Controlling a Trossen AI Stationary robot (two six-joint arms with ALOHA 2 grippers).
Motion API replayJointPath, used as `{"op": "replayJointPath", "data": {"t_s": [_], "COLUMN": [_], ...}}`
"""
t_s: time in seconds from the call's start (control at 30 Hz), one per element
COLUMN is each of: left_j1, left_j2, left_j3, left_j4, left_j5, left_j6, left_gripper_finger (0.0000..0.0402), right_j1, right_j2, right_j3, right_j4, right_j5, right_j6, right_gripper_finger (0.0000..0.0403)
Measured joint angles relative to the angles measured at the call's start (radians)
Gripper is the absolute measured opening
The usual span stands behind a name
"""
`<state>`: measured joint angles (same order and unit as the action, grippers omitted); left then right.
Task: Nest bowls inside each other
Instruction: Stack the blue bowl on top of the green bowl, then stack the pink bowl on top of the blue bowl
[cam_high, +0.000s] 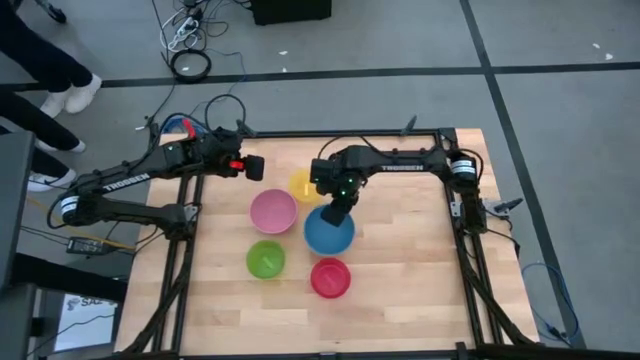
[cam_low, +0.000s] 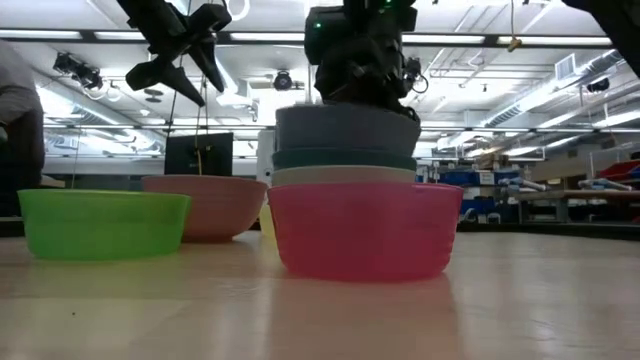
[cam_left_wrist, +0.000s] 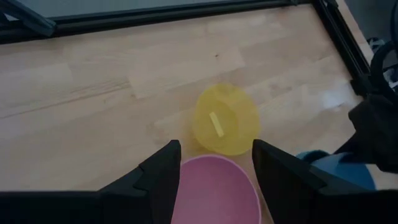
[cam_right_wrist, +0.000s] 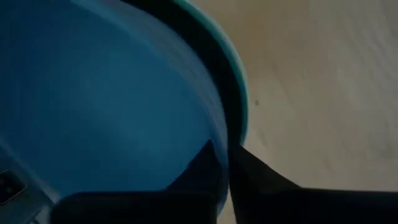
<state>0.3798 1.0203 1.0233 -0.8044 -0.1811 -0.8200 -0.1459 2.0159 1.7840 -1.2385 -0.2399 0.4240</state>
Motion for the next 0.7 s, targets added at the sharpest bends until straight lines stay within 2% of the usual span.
{"op": "replayJointPath", "data": {"t_s": [0.17, 0.33, 0.57, 0.7], "left_j1": [0.0, 0.0, 0.0, 0.0], "left_j2": [0.0, 0.0, 0.029, 0.096], "left_j3": [0.0, 0.0, 0.0, -0.001], "left_j4": [-0.001, -0.002, -0.103, -0.169], "left_j5": [0.0, -0.005, -0.088, -0.065], "left_j6": [0.001, 0.002, -0.02, -0.044], "left_gripper_finger": [0.0208, 0.0208, 0.0207, 0.0207], "right_j1": [0.001, 0.0, -0.001, -0.002], "right_j2": [-0.025, -0.092, -0.252, -0.337], "right_j3": [0.0, 0.0, 0.0, 0.0], "right_j4": [-0.026, -0.075, -0.119, -0.119], "right_j5": [0.012, 0.092, 0.286, 0.372], "right_j6": [0.001, 0.02, 0.095, 0.16], "right_gripper_finger": [0.0078, 0.0117, 0.0124, 0.0123]}}
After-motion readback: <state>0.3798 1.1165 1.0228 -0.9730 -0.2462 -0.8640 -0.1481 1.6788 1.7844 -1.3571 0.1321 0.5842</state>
